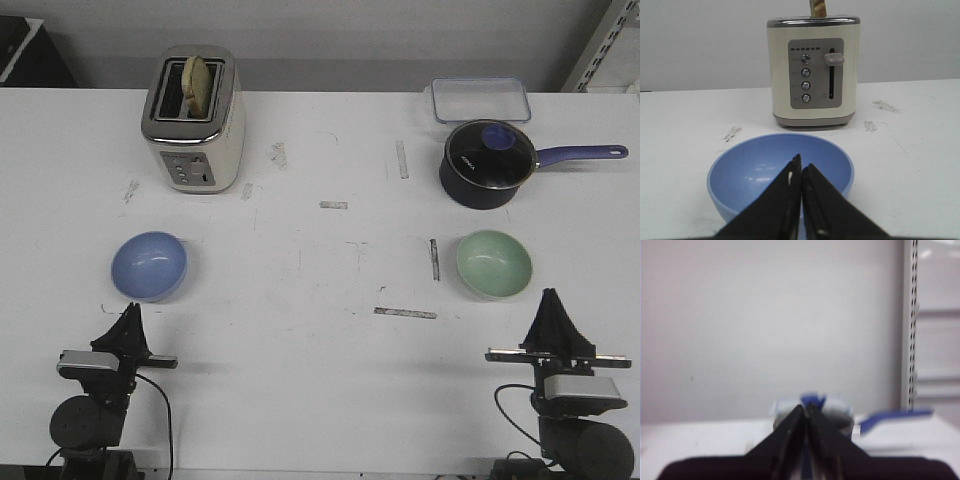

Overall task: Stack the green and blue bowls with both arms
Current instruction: 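Move the right gripper forward and down onto the green bowl rim, then grasp the green bowl rim with the right gripper and carry it toward the table center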

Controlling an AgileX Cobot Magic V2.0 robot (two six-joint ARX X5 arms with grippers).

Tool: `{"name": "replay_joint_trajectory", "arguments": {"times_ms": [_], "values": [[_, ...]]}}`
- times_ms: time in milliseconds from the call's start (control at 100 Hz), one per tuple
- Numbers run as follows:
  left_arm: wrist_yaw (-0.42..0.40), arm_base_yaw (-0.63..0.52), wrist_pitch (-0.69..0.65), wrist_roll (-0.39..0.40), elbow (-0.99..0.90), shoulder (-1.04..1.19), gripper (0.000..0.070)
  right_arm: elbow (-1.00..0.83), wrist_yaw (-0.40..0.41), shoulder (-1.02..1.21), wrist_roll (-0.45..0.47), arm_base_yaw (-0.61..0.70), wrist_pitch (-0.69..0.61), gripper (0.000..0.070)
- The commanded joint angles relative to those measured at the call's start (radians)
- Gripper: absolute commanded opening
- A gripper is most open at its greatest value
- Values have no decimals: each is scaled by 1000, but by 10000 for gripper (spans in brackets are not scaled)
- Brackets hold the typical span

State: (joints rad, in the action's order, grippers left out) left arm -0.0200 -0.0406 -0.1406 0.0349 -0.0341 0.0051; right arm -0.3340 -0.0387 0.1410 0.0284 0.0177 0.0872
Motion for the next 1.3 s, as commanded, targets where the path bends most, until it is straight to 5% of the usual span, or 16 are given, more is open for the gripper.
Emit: {"name": "replay_joint_trajectory", "arguments": {"times_ms": [0,150,340,430,820,1100,1180,1290], "values": [[0,0,-11,-5,21,-2,2,-129,-23,99,-18,-2,-70,0],[0,0,-11,-5,21,-2,2,-403,-24,346,-17,-2,-279,42],[0,0,-11,-5,21,-2,2,-687,-13,653,-18,-9,-576,373],[0,0,-11,-5,21,-2,2,-756,-13,764,-19,-29,-674,432],[0,0,-11,-5,21,-2,2,-773,137,1161,-117,-256,-761,432],[0,0,-11,-5,21,-2,2,-773,171,1336,-164,-274,-737,425],[0,0,-11,-5,21,-2,2,-773,170,1361,-164,-274,-722,360],[0,0,-11,-5,21,-2,2,-773,170,1376,-164,-274,-708,148]]}}
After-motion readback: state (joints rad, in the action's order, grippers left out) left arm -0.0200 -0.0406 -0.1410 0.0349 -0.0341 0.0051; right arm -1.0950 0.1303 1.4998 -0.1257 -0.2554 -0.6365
